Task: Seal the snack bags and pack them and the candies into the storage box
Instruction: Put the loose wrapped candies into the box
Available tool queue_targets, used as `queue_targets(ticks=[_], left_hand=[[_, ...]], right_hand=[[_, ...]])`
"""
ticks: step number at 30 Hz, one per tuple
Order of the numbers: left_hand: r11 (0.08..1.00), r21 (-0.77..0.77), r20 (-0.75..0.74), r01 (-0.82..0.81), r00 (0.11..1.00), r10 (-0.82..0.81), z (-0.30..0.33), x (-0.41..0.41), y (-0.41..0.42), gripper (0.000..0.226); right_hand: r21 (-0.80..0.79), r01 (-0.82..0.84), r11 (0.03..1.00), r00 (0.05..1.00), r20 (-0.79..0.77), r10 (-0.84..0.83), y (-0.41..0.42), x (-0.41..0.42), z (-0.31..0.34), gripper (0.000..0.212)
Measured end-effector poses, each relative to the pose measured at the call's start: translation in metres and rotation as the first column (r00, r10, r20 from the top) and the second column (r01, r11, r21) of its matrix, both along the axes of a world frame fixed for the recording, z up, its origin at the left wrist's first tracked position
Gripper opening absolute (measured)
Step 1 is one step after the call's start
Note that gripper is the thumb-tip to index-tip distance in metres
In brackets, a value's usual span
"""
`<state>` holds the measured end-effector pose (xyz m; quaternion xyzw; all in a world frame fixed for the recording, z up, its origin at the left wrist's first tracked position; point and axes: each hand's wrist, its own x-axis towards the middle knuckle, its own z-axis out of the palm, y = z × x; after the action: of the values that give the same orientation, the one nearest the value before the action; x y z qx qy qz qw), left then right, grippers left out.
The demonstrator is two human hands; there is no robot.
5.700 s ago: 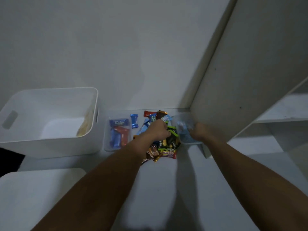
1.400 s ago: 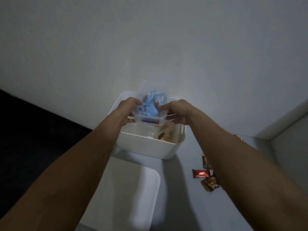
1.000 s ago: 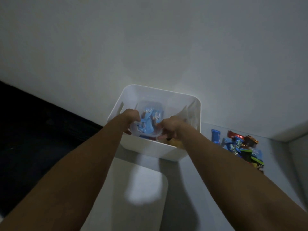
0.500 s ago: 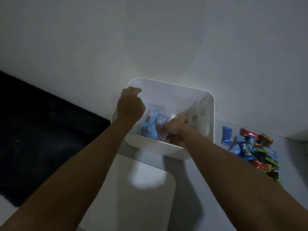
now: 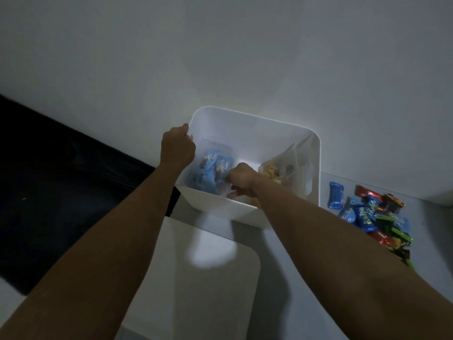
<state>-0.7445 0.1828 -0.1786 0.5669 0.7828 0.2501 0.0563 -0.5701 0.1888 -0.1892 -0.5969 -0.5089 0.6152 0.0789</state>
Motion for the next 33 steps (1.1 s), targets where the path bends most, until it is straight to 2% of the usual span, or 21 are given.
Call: queue_targets(ticks=[2, 5, 7, 9, 11, 12, 14, 17, 19, 23, 28, 33], left_hand=[[1.000, 0.001, -0.011, -0.007, 1.000, 0.007, 0.000, -0.001, -0.001, 0.024], [1.000, -0.026, -0.044, -0.018, 0.999, 0.017, -0.001, -0.002, -0.001, 0.027], [0.998, -0.067, -0.002, -0.017, 1.000, 0.017, 0.000, 0.000, -0.002, 0.031], [0.994, -0.104, 0.127, -0.028, 0.991, 0.041, 0.006, 0.004, -0.005, 0.037], [0.995, -0.103, 0.208, -0.002, 0.978, 0.024, 0.011, 0.008, -0.008, 0.052], [0.994, -0.106, 0.184, 0.025, 0.983, -0.005, 0.014, 0.012, -0.011, 0.061], [0.987, -0.146, 0.033, 0.066, 0.998, -0.062, 0.016, 0.020, -0.014, 0.068], [0.974, -0.201, -0.041, 0.106, 0.992, -0.117, 0.021, 0.042, -0.014, 0.064], [0.969, -0.175, 0.025, 0.172, 0.985, -0.171, 0.028, 0.063, -0.015, 0.058], [0.946, -0.150, 0.186, 0.288, 0.948, -0.260, 0.043, 0.109, -0.024, 0.054], [0.910, -0.104, 0.247, 0.401, 0.897, -0.366, 0.063, 0.163, -0.033, 0.045], [0.886, 0.023, 0.272, 0.463, 0.850, -0.451, 0.072, 0.233, -0.049, 0.036]], right_hand=[[0.003, -0.012, 1.000, 1.000, 0.011, 0.012, -0.001, 0.000, 0.001, 0.009], [0.026, -0.013, 1.000, 1.000, 0.025, 0.012, -0.001, 0.006, 0.004, 0.015], [0.057, -0.013, 0.998, 0.998, 0.055, 0.009, 0.000, 0.013, 0.008, 0.018], [0.080, -0.005, 0.997, 0.996, 0.085, -0.001, 0.001, 0.023, 0.011, 0.024], [0.078, -0.012, 0.997, 0.994, 0.111, 0.003, 0.003, 0.036, 0.016, 0.033], [0.082, -0.020, 0.996, 0.993, 0.120, 0.010, 0.004, 0.043, 0.018, 0.035], [0.103, -0.018, 0.995, 0.994, 0.109, 0.007, 0.003, 0.055, 0.029, 0.031], [0.137, 0.027, 0.990, 0.997, 0.072, -0.037, 0.003, 0.077, 0.047, 0.021], [0.174, 0.024, 0.984, 0.995, 0.094, -0.041, 0.003, 0.093, 0.059, 0.024], [0.193, 0.081, 0.978, 0.995, 0.040, -0.091, -0.002, 0.129, 0.079, 0.031], [0.195, 0.166, 0.967, 0.986, -0.041, -0.161, -0.022, 0.174, 0.107, 0.028], [0.213, 0.222, 0.952, 0.972, 0.032, -0.233, -0.039, 0.240, 0.107, 0.026]])
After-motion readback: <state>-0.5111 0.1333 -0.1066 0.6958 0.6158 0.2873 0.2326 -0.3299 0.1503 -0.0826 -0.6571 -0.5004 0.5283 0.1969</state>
